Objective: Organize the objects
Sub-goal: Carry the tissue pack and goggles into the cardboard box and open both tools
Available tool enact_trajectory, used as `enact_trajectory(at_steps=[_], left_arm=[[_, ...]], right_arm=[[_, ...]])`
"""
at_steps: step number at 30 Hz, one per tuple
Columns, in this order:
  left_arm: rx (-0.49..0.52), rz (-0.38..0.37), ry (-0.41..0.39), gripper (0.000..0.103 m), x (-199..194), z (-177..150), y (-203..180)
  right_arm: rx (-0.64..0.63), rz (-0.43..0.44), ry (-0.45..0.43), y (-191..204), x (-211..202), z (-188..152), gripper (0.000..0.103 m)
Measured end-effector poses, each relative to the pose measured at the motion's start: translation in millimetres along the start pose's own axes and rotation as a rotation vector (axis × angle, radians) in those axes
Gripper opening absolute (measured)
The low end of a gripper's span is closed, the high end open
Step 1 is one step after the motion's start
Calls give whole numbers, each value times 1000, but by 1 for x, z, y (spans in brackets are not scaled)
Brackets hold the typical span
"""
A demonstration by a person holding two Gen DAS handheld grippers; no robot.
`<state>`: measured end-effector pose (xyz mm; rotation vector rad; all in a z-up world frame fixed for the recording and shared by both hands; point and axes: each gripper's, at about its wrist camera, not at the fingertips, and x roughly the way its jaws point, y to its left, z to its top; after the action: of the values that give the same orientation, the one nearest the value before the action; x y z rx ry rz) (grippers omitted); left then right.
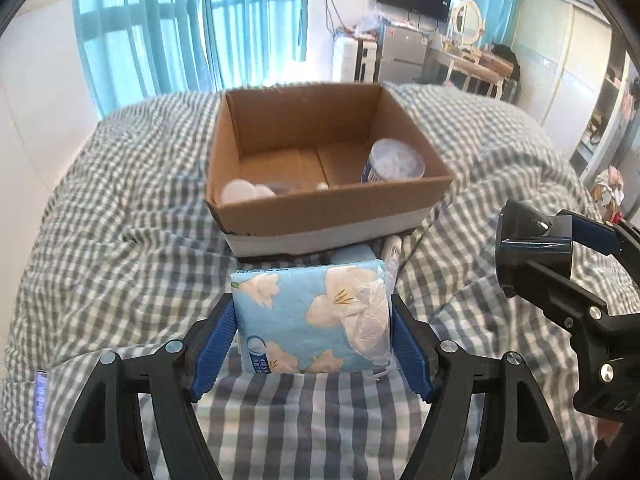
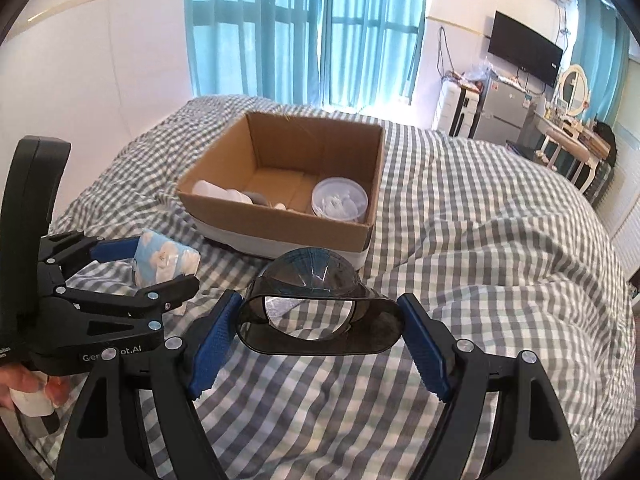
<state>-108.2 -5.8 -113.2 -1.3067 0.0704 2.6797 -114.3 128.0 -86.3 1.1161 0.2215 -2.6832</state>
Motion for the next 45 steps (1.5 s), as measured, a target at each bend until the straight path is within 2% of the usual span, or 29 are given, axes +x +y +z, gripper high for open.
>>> enact_trajectory(at_steps=[9,16,26,33,39,45], left_arm=[[33,18,-110,75,-44,28,1],[42,40,-171,75,-45,72,13],[28,79,-145,75,19,133,37],[32,46,-107,75,78,155,41],[61,21,-88,75,113,162,42],[56,-4,-68,75,133,159,44]], right_arm=[[-40,-34,-94,3,-43,25,79],[-47,-24,-131,0,-32,66,78],[13,22,-113,-15,46,138,78],[74,42,-67,-34,117,172,78],[61,29,-33,-35,161,182,78],[46,20,-11,-25,183,175,78]])
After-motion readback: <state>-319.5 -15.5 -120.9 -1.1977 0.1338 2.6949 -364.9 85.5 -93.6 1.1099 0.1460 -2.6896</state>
